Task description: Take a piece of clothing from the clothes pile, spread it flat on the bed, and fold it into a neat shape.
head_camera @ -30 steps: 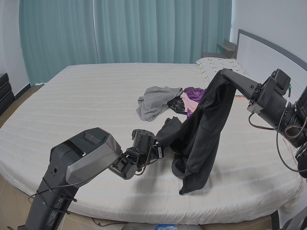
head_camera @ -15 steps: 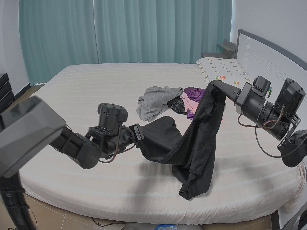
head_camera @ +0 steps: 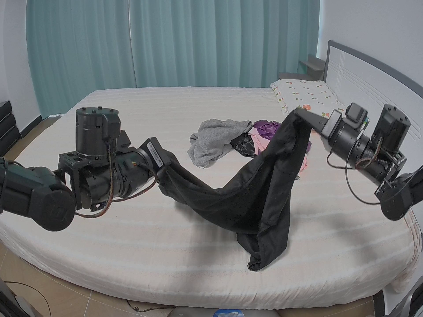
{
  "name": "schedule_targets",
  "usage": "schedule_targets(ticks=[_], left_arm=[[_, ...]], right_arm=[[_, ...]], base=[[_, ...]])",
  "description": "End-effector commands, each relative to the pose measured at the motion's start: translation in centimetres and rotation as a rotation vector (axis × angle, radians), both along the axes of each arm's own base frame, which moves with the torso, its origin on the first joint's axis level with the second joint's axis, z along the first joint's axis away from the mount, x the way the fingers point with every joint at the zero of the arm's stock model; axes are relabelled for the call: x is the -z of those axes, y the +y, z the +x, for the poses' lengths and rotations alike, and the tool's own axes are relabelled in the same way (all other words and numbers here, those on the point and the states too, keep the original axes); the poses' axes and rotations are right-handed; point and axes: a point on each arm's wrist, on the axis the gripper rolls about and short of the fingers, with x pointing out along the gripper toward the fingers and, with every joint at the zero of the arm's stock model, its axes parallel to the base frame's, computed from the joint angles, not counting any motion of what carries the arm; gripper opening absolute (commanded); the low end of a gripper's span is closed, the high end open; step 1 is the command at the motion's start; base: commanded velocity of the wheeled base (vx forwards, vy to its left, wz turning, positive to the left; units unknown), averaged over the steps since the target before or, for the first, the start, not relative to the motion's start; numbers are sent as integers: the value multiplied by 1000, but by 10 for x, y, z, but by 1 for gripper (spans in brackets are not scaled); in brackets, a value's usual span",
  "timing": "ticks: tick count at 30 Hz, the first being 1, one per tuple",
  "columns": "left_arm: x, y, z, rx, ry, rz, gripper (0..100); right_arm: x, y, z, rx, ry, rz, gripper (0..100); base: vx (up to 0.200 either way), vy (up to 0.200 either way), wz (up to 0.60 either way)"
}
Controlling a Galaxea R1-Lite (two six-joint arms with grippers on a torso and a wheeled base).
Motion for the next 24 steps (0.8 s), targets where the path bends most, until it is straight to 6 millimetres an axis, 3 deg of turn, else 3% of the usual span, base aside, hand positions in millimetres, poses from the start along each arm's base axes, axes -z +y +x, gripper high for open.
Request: schedule_targets(ticks=[1, 5, 10, 22, 24], left_arm=[[27, 3, -10, 18, 94, 30, 0], [48, 0, -20, 99, 200, 10, 0], [69, -10, -22, 124, 281, 25, 0], [90, -11, -26, 122, 271, -35, 0], [91, -10, -28, 120, 276, -35, 0]], right_arm=[[44, 14, -19, -65, 160, -59, 0], [67, 29, -33, -127, 246, -99, 0], [73, 40, -38, -166, 306, -68, 0], [94, 36, -38, -101, 417, -50, 0], [93, 36, -38, -101, 416, -50, 0]], base=[[0, 0, 0], [0, 0, 0], [0, 0, 0], [0, 0, 0], [-200, 0, 0]])
